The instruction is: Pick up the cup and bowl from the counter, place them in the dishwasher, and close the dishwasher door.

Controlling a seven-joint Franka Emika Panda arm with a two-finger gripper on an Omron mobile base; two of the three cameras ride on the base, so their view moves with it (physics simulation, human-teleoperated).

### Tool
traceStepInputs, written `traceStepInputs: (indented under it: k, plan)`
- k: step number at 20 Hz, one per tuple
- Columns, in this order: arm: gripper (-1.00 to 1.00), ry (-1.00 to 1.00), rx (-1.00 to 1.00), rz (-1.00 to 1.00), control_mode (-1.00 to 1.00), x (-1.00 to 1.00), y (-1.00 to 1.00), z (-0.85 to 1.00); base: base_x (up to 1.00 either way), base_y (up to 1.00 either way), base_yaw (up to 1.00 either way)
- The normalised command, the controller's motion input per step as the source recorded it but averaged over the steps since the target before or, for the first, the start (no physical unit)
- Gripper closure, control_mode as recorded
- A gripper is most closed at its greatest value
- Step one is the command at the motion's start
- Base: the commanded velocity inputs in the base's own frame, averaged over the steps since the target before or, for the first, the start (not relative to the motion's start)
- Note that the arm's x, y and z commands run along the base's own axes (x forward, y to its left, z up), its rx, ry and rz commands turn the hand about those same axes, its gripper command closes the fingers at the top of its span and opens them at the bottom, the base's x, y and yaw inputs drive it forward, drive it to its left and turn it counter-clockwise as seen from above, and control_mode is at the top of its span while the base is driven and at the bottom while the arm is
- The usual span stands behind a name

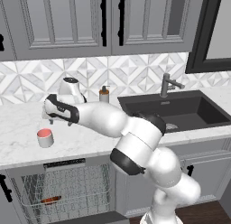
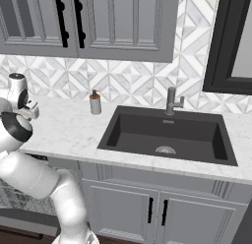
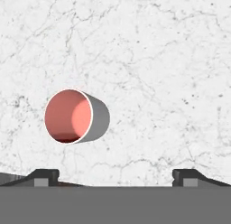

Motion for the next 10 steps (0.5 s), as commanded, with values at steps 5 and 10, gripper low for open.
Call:
traceStepInputs:
  k: [5, 10]
  plan:
    - [-1.0, 0.05, -0.09, 0.08, -1.0, 0.31, 0.23, -0.14, 0.0, 0.0, 0.0]
    - [-1.0, 0.14, -0.08, 0.1, -1.0, 0.38, 0.28, 0.0, 0.0, 0.0, 0.0]
